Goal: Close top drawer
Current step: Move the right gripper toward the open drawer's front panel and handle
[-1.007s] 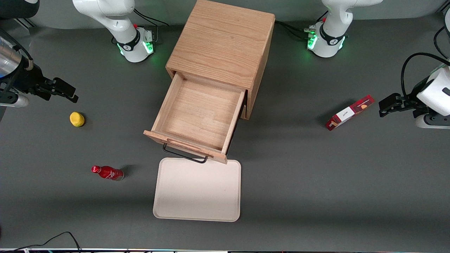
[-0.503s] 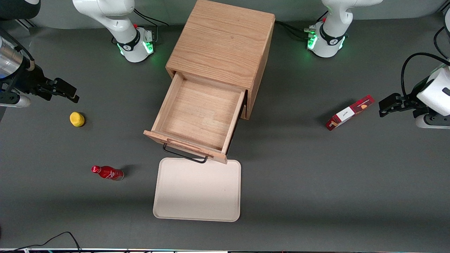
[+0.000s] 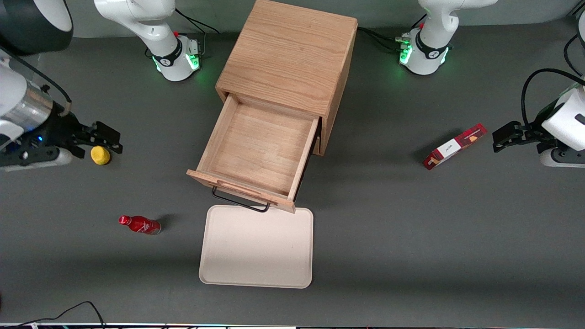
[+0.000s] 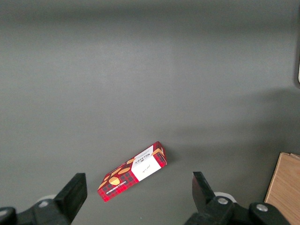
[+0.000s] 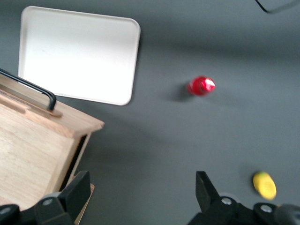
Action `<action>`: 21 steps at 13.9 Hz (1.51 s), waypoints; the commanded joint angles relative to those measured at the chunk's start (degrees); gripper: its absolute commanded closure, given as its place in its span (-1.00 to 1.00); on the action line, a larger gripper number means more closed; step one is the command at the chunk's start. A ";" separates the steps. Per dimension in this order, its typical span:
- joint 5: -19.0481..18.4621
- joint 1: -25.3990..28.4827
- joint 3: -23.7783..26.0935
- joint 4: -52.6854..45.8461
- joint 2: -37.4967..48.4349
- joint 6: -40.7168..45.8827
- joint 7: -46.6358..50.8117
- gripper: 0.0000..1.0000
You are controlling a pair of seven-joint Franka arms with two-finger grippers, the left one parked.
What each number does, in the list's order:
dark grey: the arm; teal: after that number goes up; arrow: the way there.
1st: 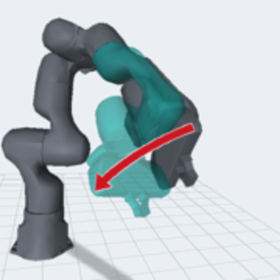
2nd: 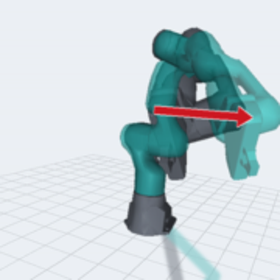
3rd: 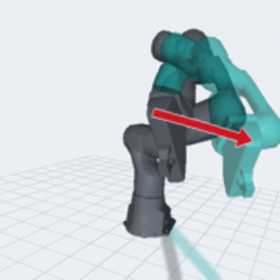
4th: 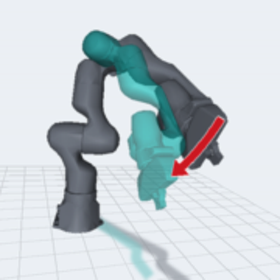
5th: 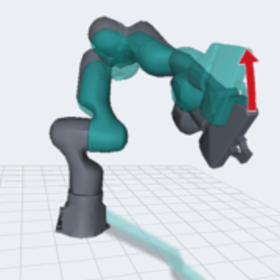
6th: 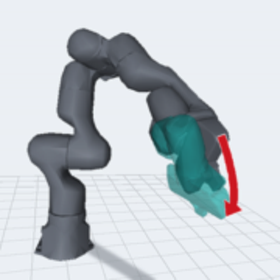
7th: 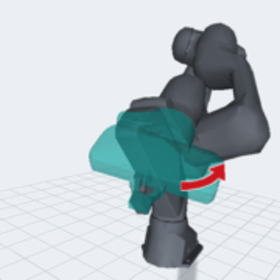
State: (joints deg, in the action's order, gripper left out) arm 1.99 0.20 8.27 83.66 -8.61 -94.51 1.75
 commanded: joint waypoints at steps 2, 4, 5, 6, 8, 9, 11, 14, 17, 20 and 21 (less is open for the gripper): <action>0.74 0.59 2.71 -15.34 -12.02 1.43 -6.47 -1.00; 0.74 1.47 3.85 -21.67 -16.68 1.34 -8.86 -1.00; 0.65 1.91 4.03 -23.61 -18.36 1.34 -10.17 -1.00; 0.65 2.87 4.03 -24.76 -19.76 0.91 -11.40 -1.00; 0.65 3.58 4.99 -27.13 -22.49 0.47 -15.18 -1.00; 0.65 3.50 6.22 -28.02 -23.90 0.38 -17.89 -1.00; 0.56 3.50 8.42 -29.43 -26.62 -0.41 -22.73 -1.00; 1.09 2.62 12.89 -29.70 -29.61 -2.69 -25.38 -1.00; 1.44 3.49 13.70 -29.78 -31.81 -4.63 -27.93 -1.00; 1.09 3.58 14.76 -29.70 -33.75 -5.25 -31.44 -1.00; 1.00 3.50 14.76 -29.70 -34.36 -5.25 -32.94 -1.00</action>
State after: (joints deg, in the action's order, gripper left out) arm 2.34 3.69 22.53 56.71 -40.42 -99.99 -27.51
